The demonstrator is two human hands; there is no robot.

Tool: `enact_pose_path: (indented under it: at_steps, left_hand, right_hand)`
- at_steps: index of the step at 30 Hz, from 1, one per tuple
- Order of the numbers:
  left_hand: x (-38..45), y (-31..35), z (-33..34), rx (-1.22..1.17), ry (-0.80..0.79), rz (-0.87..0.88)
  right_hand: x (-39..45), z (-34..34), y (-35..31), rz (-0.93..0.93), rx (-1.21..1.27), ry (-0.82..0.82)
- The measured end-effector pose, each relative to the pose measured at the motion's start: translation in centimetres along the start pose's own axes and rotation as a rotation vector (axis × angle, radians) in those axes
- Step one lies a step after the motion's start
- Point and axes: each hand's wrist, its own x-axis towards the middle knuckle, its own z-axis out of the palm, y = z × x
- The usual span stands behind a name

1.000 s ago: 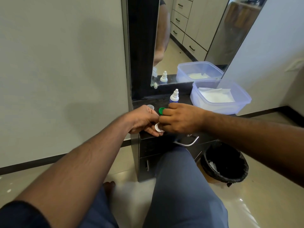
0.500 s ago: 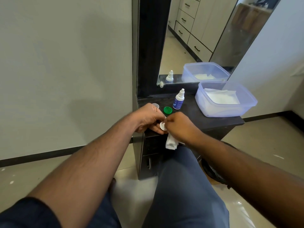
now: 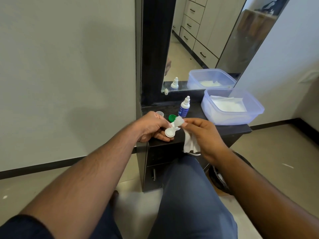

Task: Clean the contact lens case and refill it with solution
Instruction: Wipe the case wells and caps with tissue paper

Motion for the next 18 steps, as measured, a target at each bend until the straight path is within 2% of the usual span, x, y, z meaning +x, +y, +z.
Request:
enact_pose_path:
  at_steps: [7, 12, 15, 18]
  left_hand:
    - [0.0, 0.0, -0.2, 0.01, -0.047, 0.012]
    - [0.3, 0.1, -0.5, 0.019, -0.068, -0.006]
    - [0.5, 0.0, -0.5, 0.024, -0.088, -0.022]
    - [0.5, 0.2, -0.6, 0.019, -0.105, -0.043]
  right_hand:
    - [2.5, 0.3, -0.1, -0.426, -0.67, -0.175]
    - [3.5, -0.2, -0.9, -1.083, -1.36, -0.382]
    - [4.2, -0.5, -2.1, -1.286, -1.557, -0.526]
    - [5.0, -0.8, -3.0, -1.4, -1.678, -0.694]
